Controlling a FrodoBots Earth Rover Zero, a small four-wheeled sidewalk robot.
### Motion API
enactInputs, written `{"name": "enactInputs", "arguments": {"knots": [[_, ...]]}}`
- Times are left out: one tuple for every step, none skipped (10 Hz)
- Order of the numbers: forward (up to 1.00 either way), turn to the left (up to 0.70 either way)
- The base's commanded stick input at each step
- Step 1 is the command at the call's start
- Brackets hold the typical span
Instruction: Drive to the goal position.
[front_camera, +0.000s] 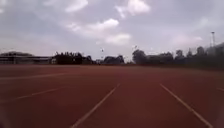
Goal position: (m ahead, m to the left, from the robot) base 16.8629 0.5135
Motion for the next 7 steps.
{"name": "enactInputs", "arguments": {"knots": [[0.45, 0.0], [0.45, 0.0], [0.45, 0.0], [0.45, 0.0], [0.45, 0.0], [0.45, 0.0], [0.45, 0.0]]}}
